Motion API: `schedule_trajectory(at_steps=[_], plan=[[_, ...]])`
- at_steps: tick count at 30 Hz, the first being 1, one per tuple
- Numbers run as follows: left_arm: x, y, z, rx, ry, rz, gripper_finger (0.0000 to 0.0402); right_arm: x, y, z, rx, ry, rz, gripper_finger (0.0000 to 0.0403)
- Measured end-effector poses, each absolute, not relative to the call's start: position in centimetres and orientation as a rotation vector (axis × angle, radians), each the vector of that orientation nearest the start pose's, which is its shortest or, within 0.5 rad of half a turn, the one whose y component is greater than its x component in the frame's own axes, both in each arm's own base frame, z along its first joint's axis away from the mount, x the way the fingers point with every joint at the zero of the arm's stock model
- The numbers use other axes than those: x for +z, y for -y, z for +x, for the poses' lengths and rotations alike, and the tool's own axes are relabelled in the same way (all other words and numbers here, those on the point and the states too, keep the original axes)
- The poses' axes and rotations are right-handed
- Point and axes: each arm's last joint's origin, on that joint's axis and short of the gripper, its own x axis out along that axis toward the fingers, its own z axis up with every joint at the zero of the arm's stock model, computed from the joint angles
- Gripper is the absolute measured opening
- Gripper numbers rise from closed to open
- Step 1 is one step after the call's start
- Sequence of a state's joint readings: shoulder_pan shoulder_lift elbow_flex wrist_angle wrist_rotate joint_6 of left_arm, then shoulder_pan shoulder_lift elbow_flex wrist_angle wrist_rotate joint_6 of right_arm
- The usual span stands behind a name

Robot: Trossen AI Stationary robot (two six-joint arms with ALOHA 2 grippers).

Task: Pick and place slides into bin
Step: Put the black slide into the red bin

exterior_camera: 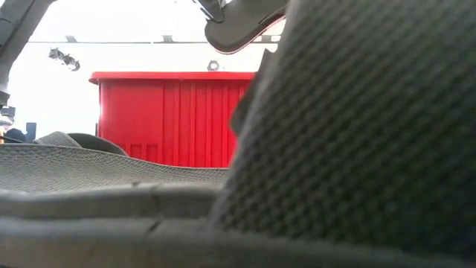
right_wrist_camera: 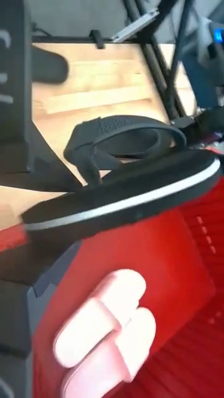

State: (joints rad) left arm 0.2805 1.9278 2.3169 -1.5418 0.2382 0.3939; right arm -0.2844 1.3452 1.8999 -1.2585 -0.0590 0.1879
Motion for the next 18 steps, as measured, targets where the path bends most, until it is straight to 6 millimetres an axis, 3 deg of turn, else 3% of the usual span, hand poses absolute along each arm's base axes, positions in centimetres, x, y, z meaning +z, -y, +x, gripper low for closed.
schedule_trajectory(at_steps=[6, 10, 12, 18], plan=[[41.25, -8.62, 34.60, -0.173, -1.083, 0.039, 0.0052, 47.61, 5.96, 20.93, -0.258, -0.653, 0.235, 0.0127], [41.23, -8.54, 34.60, -0.130, -1.091, -0.036, 0.0053, 47.57, 5.95, 20.96, -0.254, -0.655, 0.239, 0.0091], [41.23, -8.70, 34.54, -0.115, -1.095, -0.056, 0.0070, 47.56, 5.94, 20.95, -0.255, -0.655, 0.252, 0.0059], [41.24, -9.14, 34.55, 0.046, -1.116, -0.047, 0.0156, 47.27, 5.49, 20.82, -0.281, -0.682, 0.368, 0.0058]])
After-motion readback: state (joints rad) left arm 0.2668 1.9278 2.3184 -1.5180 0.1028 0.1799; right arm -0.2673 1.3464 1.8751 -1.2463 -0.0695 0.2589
